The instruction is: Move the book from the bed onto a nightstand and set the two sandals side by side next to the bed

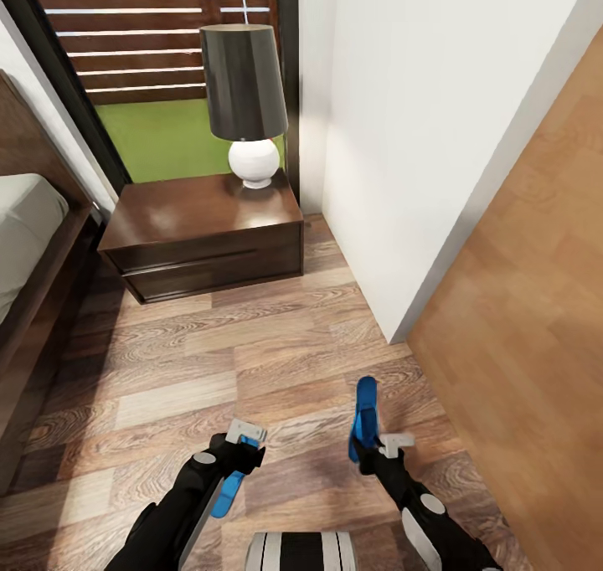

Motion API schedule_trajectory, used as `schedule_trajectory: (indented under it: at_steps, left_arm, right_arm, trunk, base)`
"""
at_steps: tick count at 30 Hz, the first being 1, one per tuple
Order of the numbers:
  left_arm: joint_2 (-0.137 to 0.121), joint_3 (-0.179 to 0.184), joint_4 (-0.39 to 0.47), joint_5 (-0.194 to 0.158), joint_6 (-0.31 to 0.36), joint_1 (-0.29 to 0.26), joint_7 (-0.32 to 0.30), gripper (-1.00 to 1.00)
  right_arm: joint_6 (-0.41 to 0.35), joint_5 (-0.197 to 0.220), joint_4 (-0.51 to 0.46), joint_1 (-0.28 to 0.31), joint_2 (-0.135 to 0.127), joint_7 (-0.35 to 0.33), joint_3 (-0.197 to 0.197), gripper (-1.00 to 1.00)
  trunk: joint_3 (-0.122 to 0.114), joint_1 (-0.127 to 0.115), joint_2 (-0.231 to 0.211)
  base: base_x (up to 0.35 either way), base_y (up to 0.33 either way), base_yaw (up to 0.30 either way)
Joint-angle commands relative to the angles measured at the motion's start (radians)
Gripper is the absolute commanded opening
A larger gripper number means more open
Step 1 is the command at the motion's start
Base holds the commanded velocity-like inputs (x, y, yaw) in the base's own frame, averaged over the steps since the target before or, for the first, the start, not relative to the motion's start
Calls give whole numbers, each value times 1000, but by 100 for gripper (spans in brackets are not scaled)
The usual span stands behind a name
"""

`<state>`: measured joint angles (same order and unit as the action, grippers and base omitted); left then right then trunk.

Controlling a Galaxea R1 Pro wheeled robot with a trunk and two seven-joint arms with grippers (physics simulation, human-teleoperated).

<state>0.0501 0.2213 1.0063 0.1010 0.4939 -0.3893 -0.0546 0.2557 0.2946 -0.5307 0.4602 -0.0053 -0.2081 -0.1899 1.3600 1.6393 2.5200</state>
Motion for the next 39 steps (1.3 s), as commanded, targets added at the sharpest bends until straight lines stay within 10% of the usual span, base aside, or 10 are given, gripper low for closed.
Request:
schedule_trajectory:
  at_steps: [1,10,14,18,39]
  left_arm:
    - [2,0,2,9,4,0,-6,100]
    - [26,2,0,3,9,1,-10,100]
    - [28,1,0,3,9,1,-9,100]
    - [28,1,0,3,9,1,-8,100]
    - [-17,-46,13,9,3,1,4,100]
  right_arm:
    - [-5,9,-157,0,0,0,-3,-100]
    - [-5,-32,-289,6,10,205,3,-100]
    - [-4,-213,-291,6,8,264,3,-100]
    - [4,-278,-289,6,8,289,3,-100]
    - [9,-295,-286,6,7,294,6,-100]
  trunk:
    - [1,0,0]
    - [1,0,0]
    - [1,0,0]
    - [12,1,1]
    - [47,5,3]
  base:
    - [0,0,0]
    - [0,0,0]
    - [0,0,0]
    - [0,0,0]
    - [0,0,0]
